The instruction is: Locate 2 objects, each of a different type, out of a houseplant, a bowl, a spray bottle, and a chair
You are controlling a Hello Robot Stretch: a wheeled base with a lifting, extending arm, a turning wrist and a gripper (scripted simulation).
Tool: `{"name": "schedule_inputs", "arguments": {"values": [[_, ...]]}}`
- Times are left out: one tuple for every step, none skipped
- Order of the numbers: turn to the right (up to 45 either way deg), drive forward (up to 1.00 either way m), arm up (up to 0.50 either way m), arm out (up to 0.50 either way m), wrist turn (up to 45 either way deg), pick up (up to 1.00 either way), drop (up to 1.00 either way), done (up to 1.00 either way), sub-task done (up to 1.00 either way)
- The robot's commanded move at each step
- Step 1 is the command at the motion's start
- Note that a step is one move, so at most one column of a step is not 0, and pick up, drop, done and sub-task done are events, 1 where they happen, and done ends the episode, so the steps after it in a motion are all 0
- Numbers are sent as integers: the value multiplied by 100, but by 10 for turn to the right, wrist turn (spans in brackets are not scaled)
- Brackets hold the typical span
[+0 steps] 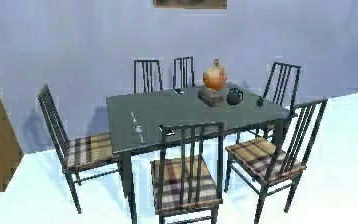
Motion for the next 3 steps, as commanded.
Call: {"name": "schedule_inputs", "arguments": {"values": [[0, 0, 0, 0, 0, 0, 0, 0, 100], [-450, 0, 0, 0, 0, 0, 0, 0, 0], [-210, 0, 0, 0, 0, 0, 0, 0, 0]]}}
